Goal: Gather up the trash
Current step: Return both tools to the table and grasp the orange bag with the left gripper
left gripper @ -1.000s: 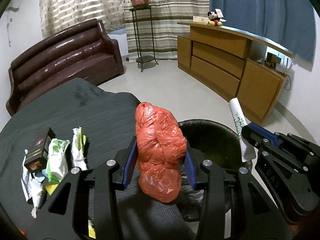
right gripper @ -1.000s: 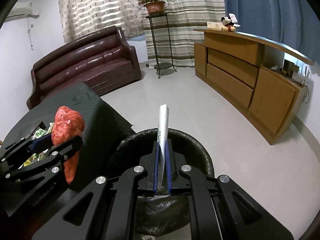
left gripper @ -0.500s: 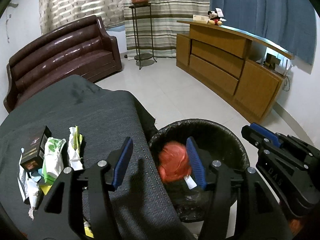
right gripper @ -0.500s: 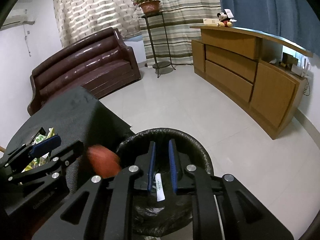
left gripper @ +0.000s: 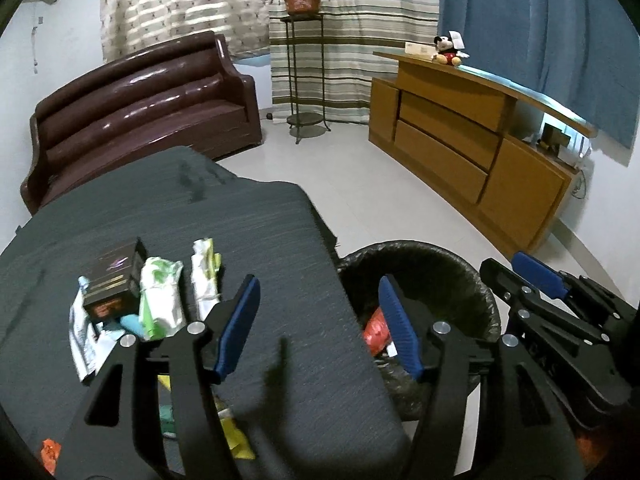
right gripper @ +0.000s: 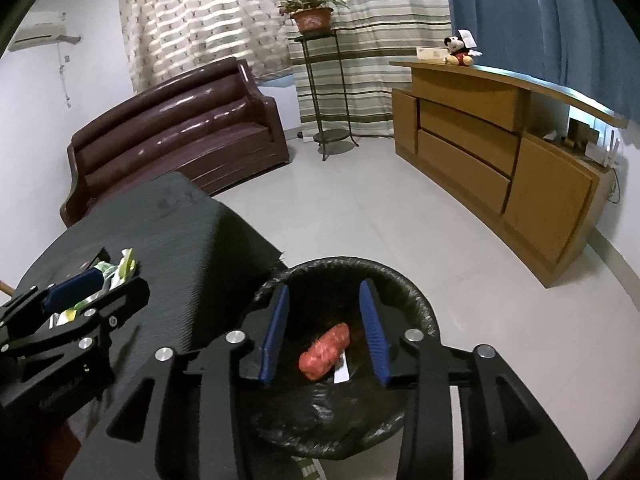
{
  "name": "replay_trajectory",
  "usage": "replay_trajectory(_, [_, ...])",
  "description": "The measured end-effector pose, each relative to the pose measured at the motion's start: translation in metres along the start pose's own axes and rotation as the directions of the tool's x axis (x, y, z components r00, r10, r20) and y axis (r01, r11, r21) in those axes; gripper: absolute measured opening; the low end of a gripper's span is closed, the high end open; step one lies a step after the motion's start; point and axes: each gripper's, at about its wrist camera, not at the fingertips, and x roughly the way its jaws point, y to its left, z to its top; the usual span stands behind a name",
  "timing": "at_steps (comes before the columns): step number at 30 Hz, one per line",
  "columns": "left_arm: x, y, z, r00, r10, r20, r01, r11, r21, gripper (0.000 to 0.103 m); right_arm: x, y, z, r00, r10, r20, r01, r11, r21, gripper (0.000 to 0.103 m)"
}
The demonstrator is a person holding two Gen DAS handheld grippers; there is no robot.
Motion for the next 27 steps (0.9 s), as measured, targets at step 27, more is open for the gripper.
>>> replay_trajectory(27, [-0.103, 0.121, -0.067, 0.979, 0.202, -0.029, -0.204, 0.972, -0.119, 0.065, -0.039, 0.092, -0.033, 0.994, 0.106, -0.029, -0.108, 0.986, -0.125, 0.044])
